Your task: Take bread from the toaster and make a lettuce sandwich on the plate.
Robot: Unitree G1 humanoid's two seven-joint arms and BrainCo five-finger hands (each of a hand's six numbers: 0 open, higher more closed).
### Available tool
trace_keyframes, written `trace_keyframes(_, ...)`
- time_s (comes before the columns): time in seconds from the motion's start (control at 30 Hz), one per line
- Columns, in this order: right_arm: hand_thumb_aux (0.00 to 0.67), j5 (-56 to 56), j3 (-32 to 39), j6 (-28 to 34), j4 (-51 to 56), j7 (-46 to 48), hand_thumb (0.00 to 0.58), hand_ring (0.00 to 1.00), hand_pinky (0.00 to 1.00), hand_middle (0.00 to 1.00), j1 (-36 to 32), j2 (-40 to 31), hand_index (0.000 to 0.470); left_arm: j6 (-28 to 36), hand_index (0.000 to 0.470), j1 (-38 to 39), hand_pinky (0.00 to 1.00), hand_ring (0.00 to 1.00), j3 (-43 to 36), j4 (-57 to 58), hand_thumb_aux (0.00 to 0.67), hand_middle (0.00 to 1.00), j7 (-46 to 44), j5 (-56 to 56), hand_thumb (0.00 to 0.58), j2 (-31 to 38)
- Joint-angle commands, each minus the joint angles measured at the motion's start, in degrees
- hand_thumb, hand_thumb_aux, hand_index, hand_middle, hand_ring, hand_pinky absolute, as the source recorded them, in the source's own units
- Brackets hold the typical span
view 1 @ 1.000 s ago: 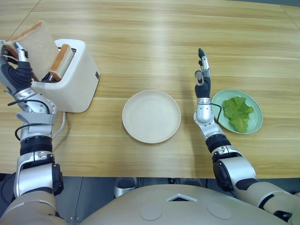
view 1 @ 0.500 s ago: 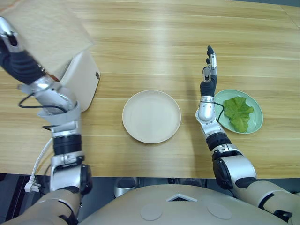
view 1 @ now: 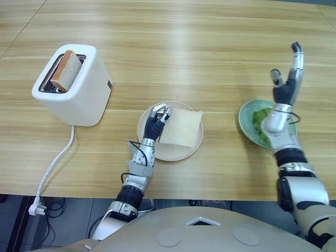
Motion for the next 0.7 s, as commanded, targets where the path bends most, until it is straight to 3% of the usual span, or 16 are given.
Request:
trace_keyframes(0.03,0.000,-5.49,1.30,7.72,-1.26,-0.67,0.000,0.00,0.00,0.00,3.10,-5.99,0.000,-0.21,0.460,1.40,1.00,1.00,0.84,2.10,0.670,1.00,2.85,4.12,0.580,0.36)
trace_keyframes(0.17,0.000,-11.73,3.95,16.76,-2.61,-0.64,0.000,0.00,0.00,0.00,7.01,-11.83,0.000,-0.14,0.460,3.10,1.00,1.00,2.31,1.13,0.670,1.00,6.40,6.96,0.580,0.69)
trace_keyframes(0.3,0.000,-15.80,9.16,21.31,0.45,2.46,0.000,0.00,0.00,0.00,9.15,-13.93,0.000,-0.49,0.460,6.07,1.00,1.00,4.09,-3.59,0.670,1.00,10.70,10.79,0.580,1.20)
trace_keyframes(0.33,0.000,-16.72,10.36,22.12,0.72,2.70,0.000,0.00,0.00,0.00,9.58,-14.15,0.000,-0.29,0.460,6.76,0.80,0.80,4.39,-4.78,0.670,0.80,11.47,11.66,0.580,1.39)
trace_keyframes(0.37,0.000,-17.62,11.56,22.90,1.05,3.00,0.000,0.00,0.00,0.00,10.17,-14.34,0.000,0.20,0.460,7.42,0.13,0.13,4.70,-5.77,0.670,0.13,12.02,12.39,0.580,1.68)
trace_keyframes(0.4,0.000,-17.92,12.38,23.49,0.83,3.26,0.000,0.00,0.00,0.00,10.86,-14.45,0.000,0.74,0.460,8.01,0.00,0.00,4.97,-6.48,0.670,0.00,12.62,13.22,0.580,1.96)
trace_keyframes(0.57,0.000,-17.99,15.01,24.05,1.92,4.20,0.000,0.00,0.00,0.00,12.32,-14.97,0.000,4.32,0.456,8.66,0.00,0.00,5.54,-6.35,0.665,0.00,14.66,16.24,0.580,2.86)
trace_keyframes(0.6,0.000,-17.93,15.69,23.65,3.13,4.49,0.000,0.00,0.00,0.00,12.56,-15.10,0.000,5.29,0.070,8.54,0.00,0.00,5.25,-6.08,0.102,0.00,14.83,17.03,0.164,3.11)
trace_keyframes(0.63,0.000,-18.01,16.38,23.36,4.39,4.53,0.000,0.00,0.00,0.00,12.77,-15.27,0.000,6.03,0.070,8.52,0.00,0.00,5.01,-6.18,0.102,0.00,15.20,17.87,0.164,3.28)
trace_keyframes(0.67,0.000,-18.06,16.98,23.24,5.33,4.39,0.000,0.00,0.00,0.00,12.95,-15.31,0.000,6.60,0.000,8.52,0.00,0.00,4.82,-6.40,0.000,0.00,15.51,18.51,0.000,3.39)
trace_keyframes(0.7,0.000,-18.06,17.50,23.34,5.67,4.36,0.000,0.00,0.00,0.00,13.16,-15.18,0.000,7.02,0.000,8.57,0.00,0.00,4.73,-6.63,0.000,0.00,15.83,18.96,0.000,3.49)
